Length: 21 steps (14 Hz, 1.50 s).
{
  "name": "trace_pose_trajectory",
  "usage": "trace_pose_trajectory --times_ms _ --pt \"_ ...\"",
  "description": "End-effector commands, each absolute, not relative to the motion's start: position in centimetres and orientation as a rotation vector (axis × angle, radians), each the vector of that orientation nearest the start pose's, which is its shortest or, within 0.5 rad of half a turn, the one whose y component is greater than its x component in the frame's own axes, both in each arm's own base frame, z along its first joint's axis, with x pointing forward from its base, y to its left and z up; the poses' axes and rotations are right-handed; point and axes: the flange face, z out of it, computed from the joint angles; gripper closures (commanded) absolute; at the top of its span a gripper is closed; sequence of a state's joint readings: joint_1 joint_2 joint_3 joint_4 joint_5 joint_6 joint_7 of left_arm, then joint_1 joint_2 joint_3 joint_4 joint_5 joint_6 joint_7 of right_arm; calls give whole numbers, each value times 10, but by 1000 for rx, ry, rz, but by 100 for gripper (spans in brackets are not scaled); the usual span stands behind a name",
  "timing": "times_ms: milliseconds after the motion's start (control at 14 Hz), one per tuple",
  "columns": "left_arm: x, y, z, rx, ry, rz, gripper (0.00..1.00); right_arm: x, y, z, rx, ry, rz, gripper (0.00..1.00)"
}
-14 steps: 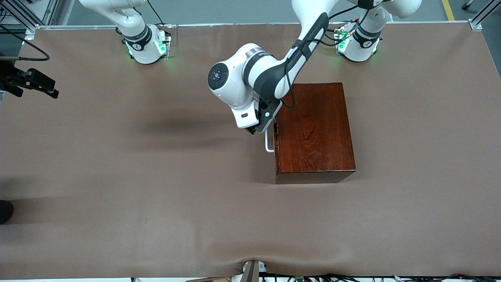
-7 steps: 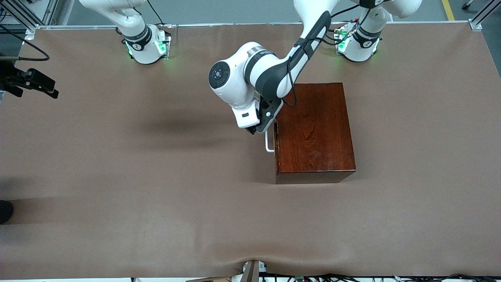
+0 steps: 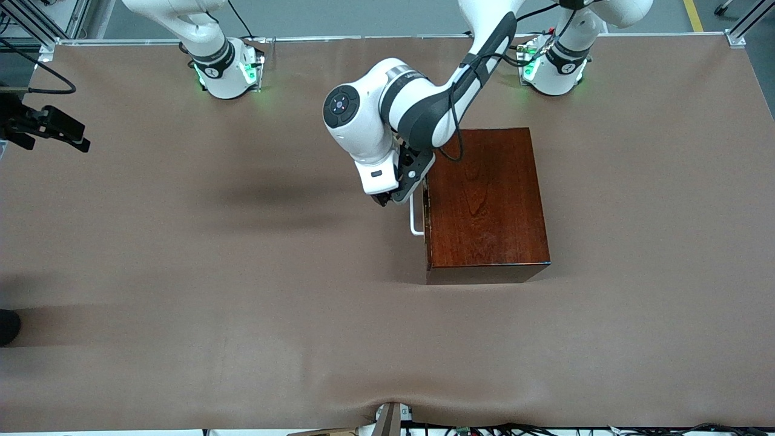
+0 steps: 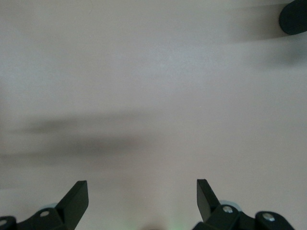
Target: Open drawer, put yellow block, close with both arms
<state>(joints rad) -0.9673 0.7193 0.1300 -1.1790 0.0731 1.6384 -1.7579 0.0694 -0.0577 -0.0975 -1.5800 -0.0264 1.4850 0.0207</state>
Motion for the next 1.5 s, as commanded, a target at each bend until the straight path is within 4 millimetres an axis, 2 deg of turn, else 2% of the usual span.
trace_pose_trajectory --times_ms 0,215,430,788,1003,1218,1433 --pt "462 -547 335 -2593 -1190 -91 0 525 -20 650 -3158 104 44 0" --pt "454 -545 314 -2561 -1165 -80 0 525 -20 650 -3158 104 44 0" --pt "451 -532 298 -2518 -1144 -78 0 525 -20 650 -3158 104 44 0" --pt "458 -526 309 -2525 -1164 -77 0 525 -19 649 -3157 102 46 0" --pt "464 -522 308 -2516 -1176 -79 0 525 -20 649 -3157 104 46 0" --pt "465 -524 319 -2535 -1187 -82 0 526 -20 649 -3157 104 44 0" --pt "467 -527 378 -2632 -1193 -102 0 527 -20 646 -3159 104 54 0"
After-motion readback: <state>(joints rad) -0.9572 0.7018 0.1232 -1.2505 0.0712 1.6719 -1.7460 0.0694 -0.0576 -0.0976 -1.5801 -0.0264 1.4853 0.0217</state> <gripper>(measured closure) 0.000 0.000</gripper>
